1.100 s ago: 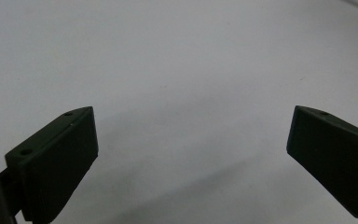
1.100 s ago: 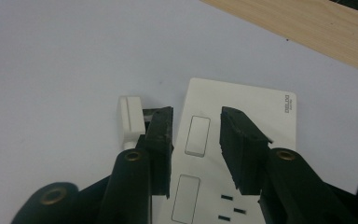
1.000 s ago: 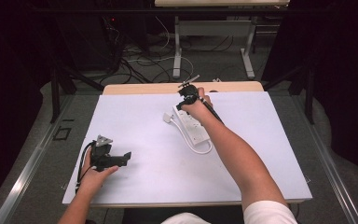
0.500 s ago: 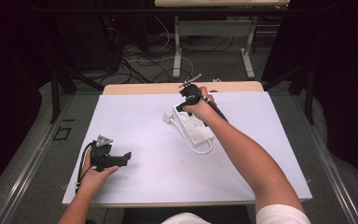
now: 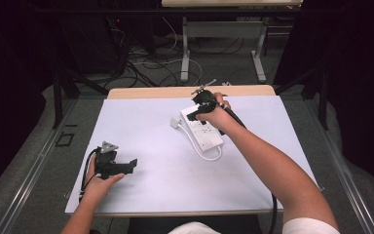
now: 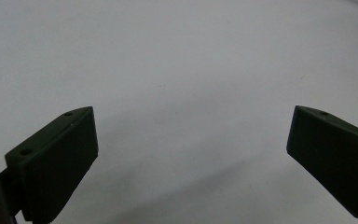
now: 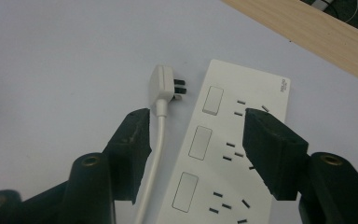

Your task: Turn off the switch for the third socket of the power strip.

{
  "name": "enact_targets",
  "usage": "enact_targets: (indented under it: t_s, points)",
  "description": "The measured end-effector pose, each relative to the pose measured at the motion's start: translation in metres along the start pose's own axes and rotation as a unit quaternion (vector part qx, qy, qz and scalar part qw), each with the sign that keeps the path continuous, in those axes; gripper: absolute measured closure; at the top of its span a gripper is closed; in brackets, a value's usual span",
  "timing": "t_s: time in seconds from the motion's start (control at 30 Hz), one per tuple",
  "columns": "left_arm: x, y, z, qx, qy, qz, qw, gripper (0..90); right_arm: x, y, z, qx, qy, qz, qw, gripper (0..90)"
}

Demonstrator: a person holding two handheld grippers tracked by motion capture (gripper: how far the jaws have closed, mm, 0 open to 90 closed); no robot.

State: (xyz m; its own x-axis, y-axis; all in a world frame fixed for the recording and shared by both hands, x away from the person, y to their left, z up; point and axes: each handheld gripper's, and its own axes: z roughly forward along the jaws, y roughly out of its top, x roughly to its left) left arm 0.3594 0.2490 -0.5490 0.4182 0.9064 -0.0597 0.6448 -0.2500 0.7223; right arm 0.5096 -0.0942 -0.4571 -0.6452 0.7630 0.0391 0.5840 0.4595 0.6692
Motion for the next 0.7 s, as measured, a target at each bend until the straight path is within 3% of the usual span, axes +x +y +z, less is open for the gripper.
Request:
enact_targets:
  t_s: [0.07, 0.27, 0.4, 0.7]
  points:
    - [-0.001, 0.000, 0.000, -0.002, 0.001, -0.003, 1.0000, 1.7, -0.001, -0.002, -0.004, 0.005, 0.003, -0.002, 1.0000, 37.5]
    - [-0.002, 0.000, 0.000, -0.003, 0.001, -0.006, 1.0000, 1.7, -0.006, -0.012, -0.016, -0.012, 0.009, 0.003, 0.9999, 35.0]
    - [-0.001, 0.001, -0.001, 0.007, -0.003, -0.004, 1.0000, 1.7, -0.010, -0.020, -0.025, -0.013, 0.005, -0.021, 0.9997, 33.3]
    - [-0.001, 0.000, 0.000, 0.004, -0.001, 0.002, 1.0000, 1.7, -0.016, -0.038, -0.042, -0.012, 0.018, -0.013, 0.9997, 33.0]
